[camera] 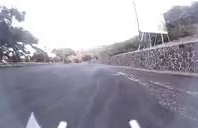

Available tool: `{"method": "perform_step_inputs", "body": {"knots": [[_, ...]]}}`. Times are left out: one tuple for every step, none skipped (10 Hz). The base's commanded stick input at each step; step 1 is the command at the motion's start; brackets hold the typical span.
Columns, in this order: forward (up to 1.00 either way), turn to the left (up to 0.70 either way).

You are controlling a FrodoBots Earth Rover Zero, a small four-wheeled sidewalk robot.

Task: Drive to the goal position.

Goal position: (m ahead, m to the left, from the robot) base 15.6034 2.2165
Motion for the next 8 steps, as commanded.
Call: {"method": "perform_step_inputs", "body": {"knots": [[0.7, 0.0], [0.7, 0.0], [0.7, 0.0], [0.7, 0.0], [0.7, 0.0], [0.7, 0.0], [0.7, 0.0], [0.7, 0.0]]}}
